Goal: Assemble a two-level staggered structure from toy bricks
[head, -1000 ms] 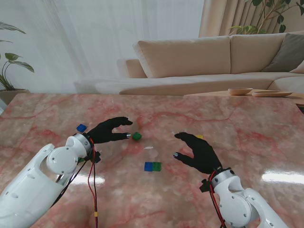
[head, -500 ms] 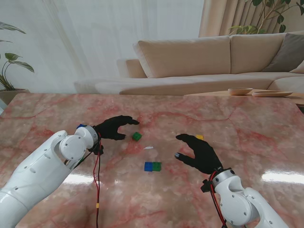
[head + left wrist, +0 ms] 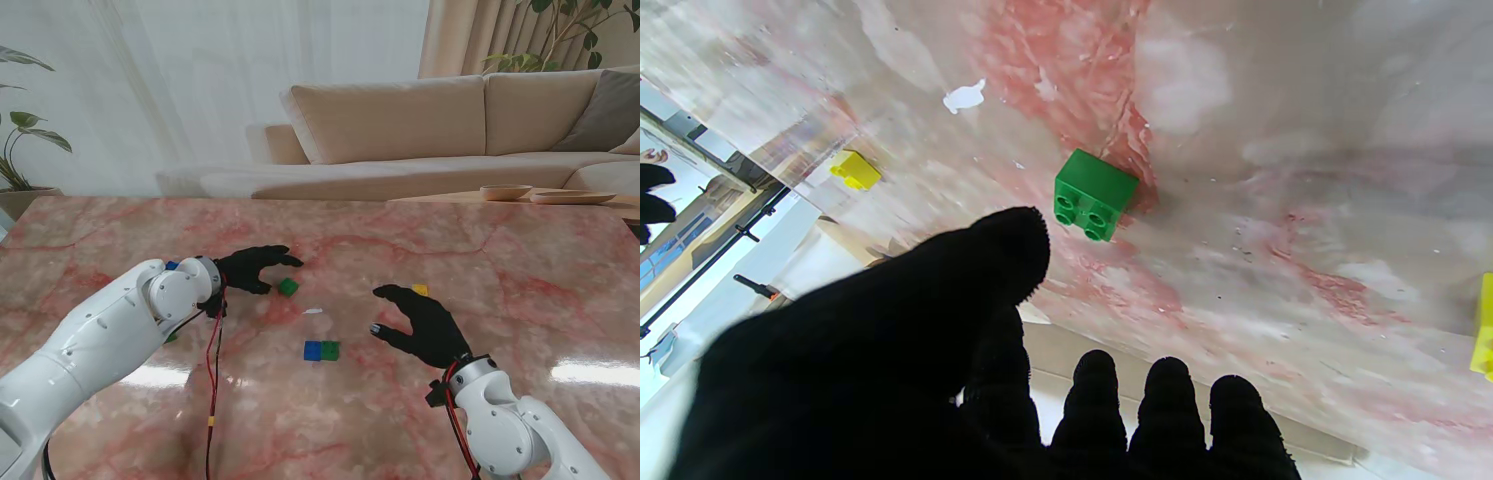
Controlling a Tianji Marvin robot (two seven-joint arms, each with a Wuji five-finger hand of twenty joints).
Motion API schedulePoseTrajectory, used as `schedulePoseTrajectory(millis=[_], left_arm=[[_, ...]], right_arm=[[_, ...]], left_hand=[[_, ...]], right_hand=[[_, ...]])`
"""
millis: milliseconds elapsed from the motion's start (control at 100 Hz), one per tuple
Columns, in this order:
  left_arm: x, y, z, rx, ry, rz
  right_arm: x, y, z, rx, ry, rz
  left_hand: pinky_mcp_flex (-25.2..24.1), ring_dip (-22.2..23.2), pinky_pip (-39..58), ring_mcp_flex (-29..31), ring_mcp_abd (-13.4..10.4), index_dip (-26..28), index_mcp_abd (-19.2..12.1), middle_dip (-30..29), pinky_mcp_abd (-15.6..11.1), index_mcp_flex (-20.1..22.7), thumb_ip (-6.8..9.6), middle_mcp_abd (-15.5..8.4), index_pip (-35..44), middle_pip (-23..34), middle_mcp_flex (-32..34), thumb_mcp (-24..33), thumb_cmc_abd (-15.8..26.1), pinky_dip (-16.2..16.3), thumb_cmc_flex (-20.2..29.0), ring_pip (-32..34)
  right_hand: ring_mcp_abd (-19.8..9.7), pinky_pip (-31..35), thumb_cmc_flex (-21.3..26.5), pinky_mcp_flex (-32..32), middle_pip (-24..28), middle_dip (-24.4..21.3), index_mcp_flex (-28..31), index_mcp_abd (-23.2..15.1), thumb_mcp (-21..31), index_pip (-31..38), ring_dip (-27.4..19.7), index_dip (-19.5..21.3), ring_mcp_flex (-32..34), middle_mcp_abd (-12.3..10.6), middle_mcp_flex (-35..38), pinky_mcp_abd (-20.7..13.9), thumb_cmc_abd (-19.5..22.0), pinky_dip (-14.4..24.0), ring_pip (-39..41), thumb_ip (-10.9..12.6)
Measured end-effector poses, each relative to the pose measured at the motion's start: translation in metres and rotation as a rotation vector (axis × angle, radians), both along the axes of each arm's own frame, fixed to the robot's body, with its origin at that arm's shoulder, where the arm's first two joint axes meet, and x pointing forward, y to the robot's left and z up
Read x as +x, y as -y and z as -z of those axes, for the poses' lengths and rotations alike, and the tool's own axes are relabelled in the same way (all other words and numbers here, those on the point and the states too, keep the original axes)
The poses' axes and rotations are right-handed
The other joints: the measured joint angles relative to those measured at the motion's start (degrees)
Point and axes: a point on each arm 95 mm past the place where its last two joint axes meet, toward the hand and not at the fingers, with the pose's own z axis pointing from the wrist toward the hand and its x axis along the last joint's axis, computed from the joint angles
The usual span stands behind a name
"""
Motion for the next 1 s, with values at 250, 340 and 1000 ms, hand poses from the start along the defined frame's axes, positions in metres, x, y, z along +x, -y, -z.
schedulePoseTrajectory(millis=[250, 340, 1000], left_arm=[[0.007, 0.003, 0.014, 0.018, -0.023, 0.032], [0.007, 0.003, 0.02, 0.029, -0.035, 0.038], [0.017, 0.011, 0.027, 0.124, 0.021, 0.05]], right_arm=[[0.0, 0.0, 0.001, 0.003, -0.01, -0.005], [0.0, -0.001, 0.001, 0.004, -0.01, -0.006], [0.0, -0.001, 0.002, 0.01, -0.027, -0.014]], left_hand=[[0.0, -0.62, 0.0, 0.0, 0.0, 2.2, 0.0, 0.04, 0.11, -0.79, -0.01, 0.07, 4.23, -0.02, 0.0, 0.0, 0.0, -0.02, 0.0, -0.6], [0.0, -0.63, 0.0, 0.0, 0.0, 2.8, 0.0, 0.04, 0.11, -1.61, -0.01, 0.09, 5.0, -0.02, 0.0, 0.0, 0.0, -0.02, 0.0, -0.61], [0.0, -0.65, 0.0, 0.0, 0.0, 13.1, 0.0, 0.25, 0.15, -5.69, -0.67, 0.12, 12.09, -0.62, 0.0, -5.8, 0.03, 0.24, -2.42, -0.61]], right_hand=[[-0.01, 0.03, 1.29, -0.01, 0.01, 0.11, 0.01, -0.53, -0.59, 0.27, 0.54, 0.0, 0.0, 0.0, 0.01, 0.03, 0.0, 0.0, 0.11, 0.23], [-0.01, 0.03, 1.29, -0.01, 0.01, 0.59, 0.03, -0.54, -0.6, 0.62, 0.56, 0.0, 0.0, 0.0, 0.01, 0.04, 0.0, 0.0, 0.12, 0.23], [-0.03, 0.63, 2.76, -0.02, 0.03, 0.61, 0.6, -0.6, -0.64, 0.86, 0.6, 0.0, 0.0, 0.0, 0.01, 0.06, 0.0, 0.0, 0.13, 0.23]])
